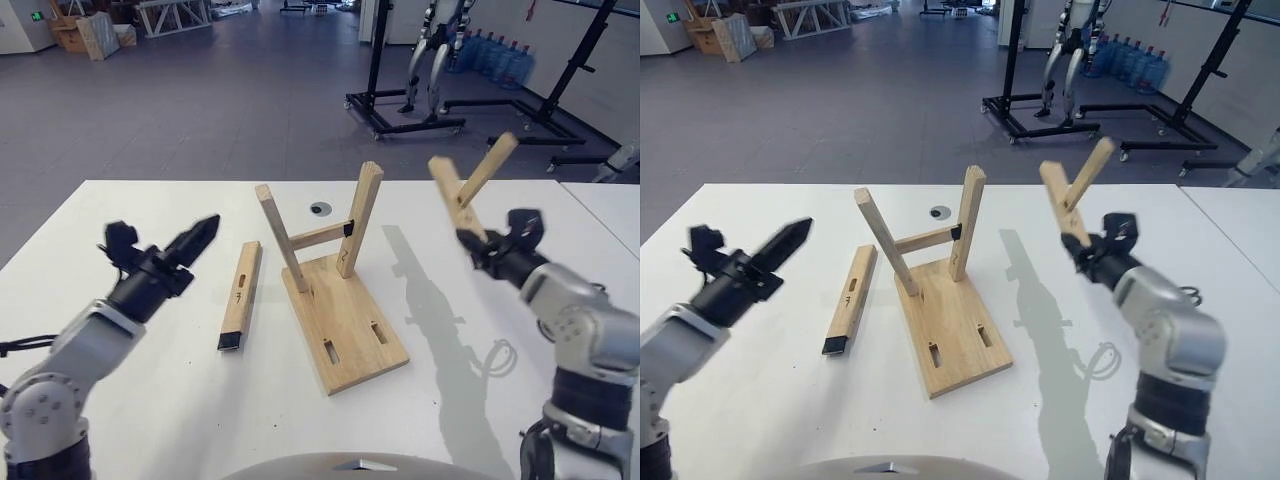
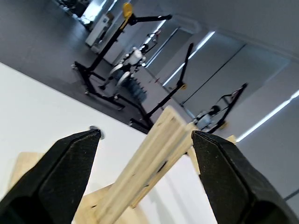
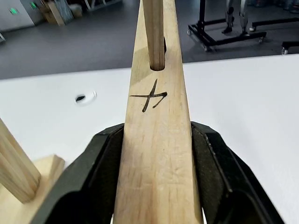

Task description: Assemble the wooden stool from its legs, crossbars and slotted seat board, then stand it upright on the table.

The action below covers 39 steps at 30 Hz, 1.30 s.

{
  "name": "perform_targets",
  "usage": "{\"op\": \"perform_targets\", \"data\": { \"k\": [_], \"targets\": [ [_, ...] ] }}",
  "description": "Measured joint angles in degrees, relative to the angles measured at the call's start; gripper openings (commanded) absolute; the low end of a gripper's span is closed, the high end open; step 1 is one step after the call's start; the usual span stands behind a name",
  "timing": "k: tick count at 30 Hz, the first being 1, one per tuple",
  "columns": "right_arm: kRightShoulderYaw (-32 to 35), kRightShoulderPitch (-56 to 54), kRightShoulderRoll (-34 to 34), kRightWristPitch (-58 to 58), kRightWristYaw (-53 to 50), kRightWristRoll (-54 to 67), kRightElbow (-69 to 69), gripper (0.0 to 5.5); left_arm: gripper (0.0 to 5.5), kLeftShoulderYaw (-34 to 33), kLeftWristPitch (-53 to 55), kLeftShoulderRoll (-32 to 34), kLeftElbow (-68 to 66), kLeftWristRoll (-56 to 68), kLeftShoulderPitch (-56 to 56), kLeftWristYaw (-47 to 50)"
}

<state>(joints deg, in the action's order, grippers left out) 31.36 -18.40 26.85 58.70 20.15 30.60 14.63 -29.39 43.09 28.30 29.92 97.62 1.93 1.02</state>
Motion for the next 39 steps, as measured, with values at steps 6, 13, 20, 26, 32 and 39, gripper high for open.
{"op": "perform_targets", "data": {
  "k": [6,13,20,26,32,39],
  "targets": [
    [13.03,-15.06,13.34,14.5,13.95,30.2,-5.59,2.04,3.57,-3.5,-2.08,0.53,-1.96,15.43,-17.09,-2.55],
    [4.36,-20.26,14.53,22.5,16.18,54.66,-5.1,2.04,3.57,6.42,-2.32,-16.23,-3.93,15.62,-27.26,7.26],
    [-6.81,-15.57,7.0,14.83,11.01,59.83,-0.41,2.04,3.57,10.76,2.25,-24.08,-5.71,15.61,-27.34,9.08],
    [-11.9,-15.55,5.63,9.54,9.64,57.14,-2.99,2.04,3.57,13.93,2.94,-25.96,-4.18,15.61,-25.69,10.39],
    [-15.39,-15.21,3.72,7.79,4.9,61.76,-0.19,2.04,3.57,14.19,2.84,-24.54,-4.03,15.61,-25.53,10.41],
    [-17.89,-11.88,4.7,4.92,-0.17,67.55,3.69,2.04,3.57,15.56,3.34,-19.15,-3.88,15.65,-24.87,9.05]
  ]
}}
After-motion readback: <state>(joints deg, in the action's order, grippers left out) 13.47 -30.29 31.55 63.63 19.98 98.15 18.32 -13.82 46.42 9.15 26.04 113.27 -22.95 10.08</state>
